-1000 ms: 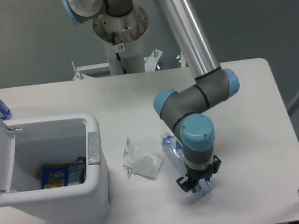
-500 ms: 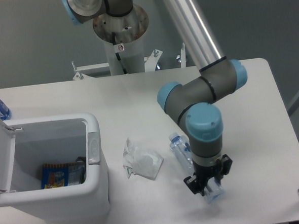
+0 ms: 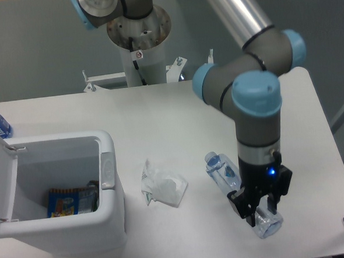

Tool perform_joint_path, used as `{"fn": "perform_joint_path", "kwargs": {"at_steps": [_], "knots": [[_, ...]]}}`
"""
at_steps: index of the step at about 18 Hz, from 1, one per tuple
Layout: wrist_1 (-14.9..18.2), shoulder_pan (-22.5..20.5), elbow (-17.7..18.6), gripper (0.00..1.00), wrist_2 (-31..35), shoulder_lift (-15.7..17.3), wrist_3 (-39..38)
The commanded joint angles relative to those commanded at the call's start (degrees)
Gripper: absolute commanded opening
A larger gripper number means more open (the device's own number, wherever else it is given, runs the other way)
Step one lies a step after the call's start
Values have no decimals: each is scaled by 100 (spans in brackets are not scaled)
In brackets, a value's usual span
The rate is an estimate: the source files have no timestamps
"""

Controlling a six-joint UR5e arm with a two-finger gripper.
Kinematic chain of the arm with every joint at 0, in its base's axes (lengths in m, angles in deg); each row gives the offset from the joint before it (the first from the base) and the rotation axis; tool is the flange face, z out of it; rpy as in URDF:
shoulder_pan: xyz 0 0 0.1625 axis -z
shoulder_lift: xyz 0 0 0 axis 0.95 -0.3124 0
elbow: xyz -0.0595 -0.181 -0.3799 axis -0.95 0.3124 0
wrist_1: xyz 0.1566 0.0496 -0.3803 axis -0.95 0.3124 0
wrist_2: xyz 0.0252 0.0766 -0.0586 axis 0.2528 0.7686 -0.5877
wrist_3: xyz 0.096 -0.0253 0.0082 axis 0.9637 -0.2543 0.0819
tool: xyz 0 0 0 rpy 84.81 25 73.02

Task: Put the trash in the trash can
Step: 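Lift the bottle and reposition the grip along its body, then carry the held bottle over the white trash bin and lower it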

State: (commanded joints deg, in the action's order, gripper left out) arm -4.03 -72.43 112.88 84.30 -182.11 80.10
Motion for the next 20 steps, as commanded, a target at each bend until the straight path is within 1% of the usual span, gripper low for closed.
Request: {"fn": "perform_joint_path", "kwargs": {"at_steps": [5, 8, 12, 15, 19, 20], "knots": [[-9, 53, -18, 59, -9, 97, -9], [-26, 62, -88, 58, -18, 167, 18], [-184, 70, -272, 58, -62, 211, 26], [-386, 79, -395, 58, -88, 237, 44], [-746, 289, -554, 58, -88, 281, 53], [-886, 368, -641, 58, -88, 281, 53]]}}
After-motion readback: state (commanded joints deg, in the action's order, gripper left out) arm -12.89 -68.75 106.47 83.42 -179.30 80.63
